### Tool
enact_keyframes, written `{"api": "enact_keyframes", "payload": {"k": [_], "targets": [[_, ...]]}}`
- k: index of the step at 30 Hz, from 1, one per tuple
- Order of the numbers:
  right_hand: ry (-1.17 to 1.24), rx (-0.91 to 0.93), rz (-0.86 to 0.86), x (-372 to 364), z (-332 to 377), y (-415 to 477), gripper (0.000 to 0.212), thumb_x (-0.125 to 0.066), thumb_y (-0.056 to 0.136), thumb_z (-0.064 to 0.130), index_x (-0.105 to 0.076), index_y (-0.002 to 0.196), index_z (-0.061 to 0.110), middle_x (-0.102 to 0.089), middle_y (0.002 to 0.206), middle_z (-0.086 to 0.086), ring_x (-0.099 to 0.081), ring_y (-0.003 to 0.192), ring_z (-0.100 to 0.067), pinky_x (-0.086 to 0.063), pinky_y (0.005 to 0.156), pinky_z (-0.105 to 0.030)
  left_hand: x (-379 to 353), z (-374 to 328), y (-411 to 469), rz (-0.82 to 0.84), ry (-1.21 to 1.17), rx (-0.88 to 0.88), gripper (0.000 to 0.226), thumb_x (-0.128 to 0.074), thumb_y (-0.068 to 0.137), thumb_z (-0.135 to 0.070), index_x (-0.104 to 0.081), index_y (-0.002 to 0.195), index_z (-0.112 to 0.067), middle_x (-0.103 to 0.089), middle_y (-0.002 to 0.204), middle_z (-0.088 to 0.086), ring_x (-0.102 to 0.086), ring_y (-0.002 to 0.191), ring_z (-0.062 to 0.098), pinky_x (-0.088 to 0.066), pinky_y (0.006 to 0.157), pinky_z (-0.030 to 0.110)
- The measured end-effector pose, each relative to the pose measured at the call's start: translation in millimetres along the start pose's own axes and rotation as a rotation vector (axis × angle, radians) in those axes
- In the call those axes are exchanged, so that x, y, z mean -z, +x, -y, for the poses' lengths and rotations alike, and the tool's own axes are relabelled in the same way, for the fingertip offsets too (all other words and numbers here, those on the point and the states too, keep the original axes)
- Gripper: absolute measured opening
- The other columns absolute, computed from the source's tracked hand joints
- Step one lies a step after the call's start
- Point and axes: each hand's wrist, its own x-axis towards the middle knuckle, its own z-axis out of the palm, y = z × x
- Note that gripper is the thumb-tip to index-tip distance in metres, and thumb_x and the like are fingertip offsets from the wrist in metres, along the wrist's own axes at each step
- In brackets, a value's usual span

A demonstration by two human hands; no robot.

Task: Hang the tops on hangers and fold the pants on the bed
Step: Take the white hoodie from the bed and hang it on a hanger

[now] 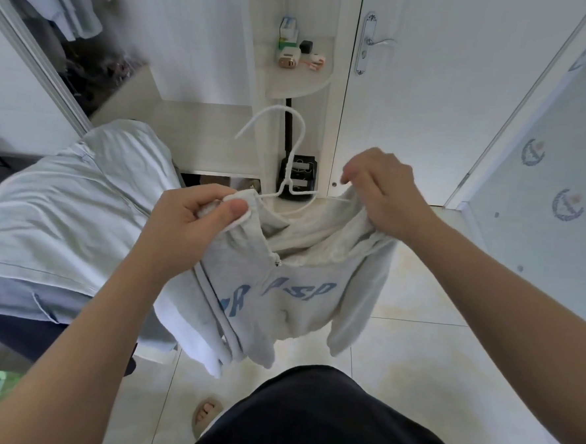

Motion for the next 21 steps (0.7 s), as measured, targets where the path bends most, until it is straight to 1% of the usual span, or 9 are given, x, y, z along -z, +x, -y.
{"api": "enact_keyframes", "payload": {"k": [1, 2, 4, 5, 7, 10, 13, 16, 21], "targets": [[-0.002, 0.071, 0.056, -0.4, 1.4, -8.0, 0.041, -0.032, 0.099, 0.038, -0.065, 0.090, 0.017, -0.065, 0.099, 0.000, -0.059, 0.099, -0.023, -0.042, 0.096, -0.046, 2.3, 0.5, -0.5, -0.005, 0.000, 0.003, 0.015, -0.064, 0.090, -0.043, -0.073, 0.087, -0.055, -0.074, 0.088, -0.022, -0.067, 0.083, -0.004, -0.048, 0.074, 0.008], [0.013, 0.117, 0.117, -0.4, 3.7, -14.7, 0.041, -0.032, 0.098, 0.042, -0.065, 0.091, 0.019, -0.066, 0.094, 0.001, -0.060, 0.092, -0.022, -0.047, 0.089, -0.046, 4.0, 1.5, -1.2, -0.005, 0.007, 0.005, 0.015, -0.064, 0.091, -0.043, -0.073, 0.087, -0.055, -0.074, 0.088, -0.023, -0.067, 0.084, -0.004, -0.049, 0.074, 0.008], [0.012, 0.141, 0.208, -4.1, 7.8, -22.9, 0.041, -0.036, 0.096, 0.055, -0.062, 0.086, 0.025, -0.063, 0.074, 0.006, -0.059, 0.072, -0.014, -0.051, 0.069, -0.040, 5.6, 5.3, -1.8, 0.002, 0.030, 0.008, 0.015, -0.063, 0.092, -0.042, -0.072, 0.087, -0.053, -0.074, 0.087, -0.022, -0.067, 0.083, -0.004, -0.048, 0.074, 0.009], [-0.014, 0.145, 0.226, -7.1, 10.7, -25.1, 0.042, -0.039, 0.093, 0.061, -0.061, 0.084, 0.027, -0.060, 0.066, 0.006, -0.056, 0.064, -0.011, -0.049, 0.062, -0.037, 6.0, 7.2, -1.5, 0.004, 0.045, 0.012, 0.015, -0.062, 0.092, -0.042, -0.072, 0.086, -0.051, -0.073, 0.086, -0.021, -0.066, 0.082, -0.003, -0.047, 0.073, 0.009], [-0.035, 0.154, 0.233, -12.2, 17.2, -26.2, 0.042, -0.045, 0.088, 0.066, -0.063, 0.086, 0.029, -0.055, 0.059, 0.005, -0.053, 0.058, -0.012, -0.044, 0.058, -0.034, 6.2, 10.4, -0.9, 0.008, 0.082, 0.026, 0.013, -0.059, 0.093, -0.045, -0.070, 0.085, -0.046, -0.071, 0.083, -0.017, -0.064, 0.079, 0.001, -0.048, 0.073, 0.016], [0.057, 0.151, 0.225, -13.1, 26.9, -18.1, 0.030, -0.058, 0.093, 0.053, -0.068, 0.092, 0.024, -0.053, 0.058, -0.001, -0.050, 0.056, -0.016, -0.044, 0.059, -0.036, 3.1, 12.5, -0.7, 0.049, 0.156, 0.030, 0.019, -0.055, 0.094, -0.050, -0.068, 0.088, -0.038, -0.068, 0.081, -0.008, -0.063, 0.077, 0.014, -0.050, 0.072, 0.038], [0.115, 0.164, 0.260, -13.9, 37.4, -7.8, 0.026, -0.064, 0.095, 0.042, -0.065, 0.076, 0.024, -0.050, 0.056, 0.005, -0.045, 0.054, -0.012, -0.038, 0.056, -0.028, -4.9, 8.8, 1.6, 0.103, 0.181, 0.023, 0.023, -0.054, 0.095, -0.051, -0.068, 0.091, -0.034, -0.066, 0.078, -0.005, -0.062, 0.073, 0.019, -0.051, 0.070, 0.047], [0.136, 0.159, 0.330, -15.1, 44.3, -2.5, 0.030, -0.061, 0.098, 0.039, -0.064, 0.074, 0.021, -0.048, 0.051, 0.014, -0.043, 0.048, -0.007, -0.033, 0.050, -0.018, -9.6, 5.9, 3.4, 0.112, 0.186, 0.039, 0.022, -0.054, 0.094, -0.052, -0.069, 0.092, -0.036, -0.067, 0.078, -0.005, -0.062, 0.073, 0.018, -0.051, 0.070, 0.045], [0.111, 0.149, 0.363, -12.3, 41.1, -1.5, 0.040, -0.052, 0.102, 0.041, -0.055, 0.072, 0.015, -0.052, 0.059, 0.006, -0.045, 0.052, -0.006, -0.036, 0.053, -0.018, -12.9, 7.4, 2.3, 0.070, 0.141, 0.040, 0.019, -0.055, 0.096, -0.046, -0.066, 0.085, -0.034, -0.059, 0.071, -0.005, -0.052, 0.064, 0.011, -0.040, 0.062, 0.026]]}}
